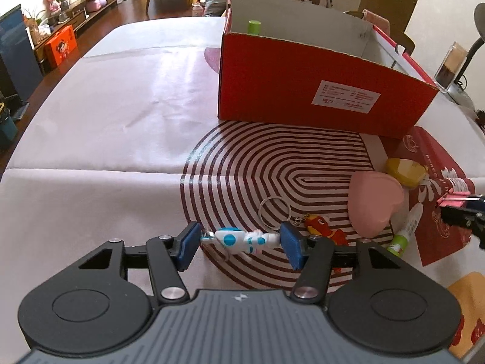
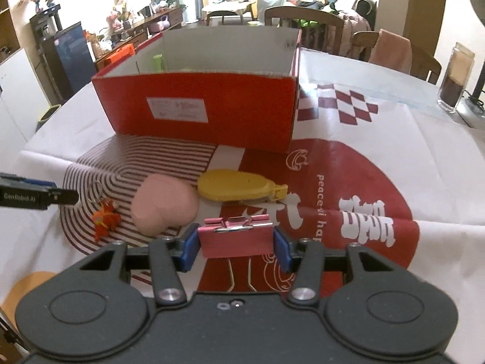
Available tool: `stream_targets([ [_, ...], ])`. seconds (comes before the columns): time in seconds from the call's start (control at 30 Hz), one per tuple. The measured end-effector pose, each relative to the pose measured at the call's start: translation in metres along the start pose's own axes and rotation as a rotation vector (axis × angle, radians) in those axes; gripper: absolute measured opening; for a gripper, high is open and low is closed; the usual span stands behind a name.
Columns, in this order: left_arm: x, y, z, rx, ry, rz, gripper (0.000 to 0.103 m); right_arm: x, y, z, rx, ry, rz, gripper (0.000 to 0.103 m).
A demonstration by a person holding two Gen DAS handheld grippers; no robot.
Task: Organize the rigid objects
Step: 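Carry the keychain and binder clip into the red box and open both tools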
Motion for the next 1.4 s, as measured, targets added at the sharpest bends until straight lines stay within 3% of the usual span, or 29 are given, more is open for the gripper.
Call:
stream_targets([
  [0.4, 0.019, -0.03, 0.004, -0.052, -0.03, -0.026, 0.057, 0.043, -0.032, 0.015, 0.026, 0.02, -0.05, 0.05],
  [0.8, 0.082, -0.056, -0.009, -0.084, -0.047, -0.118, 0.057, 0.106, -0.043, 0.023, 0.043, -0.008, -0.121, 0.05],
  [1.4, 0.177, -0.024, -0.048, -0.084, 0.037, -0.202, 0.057, 0.176, 0.001, 0.014, 0.063, -0.09, -0.195, 0.05],
])
Point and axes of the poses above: each gripper's, at about its wrist camera, not at the fingertips, and y roughly the way its jaws point, z to its left, x to its top, the point moved 8 cm from there along y, roughly the way its jaws point, and after that the axes turned 12 degrees about -z, right-handed, at the moved point
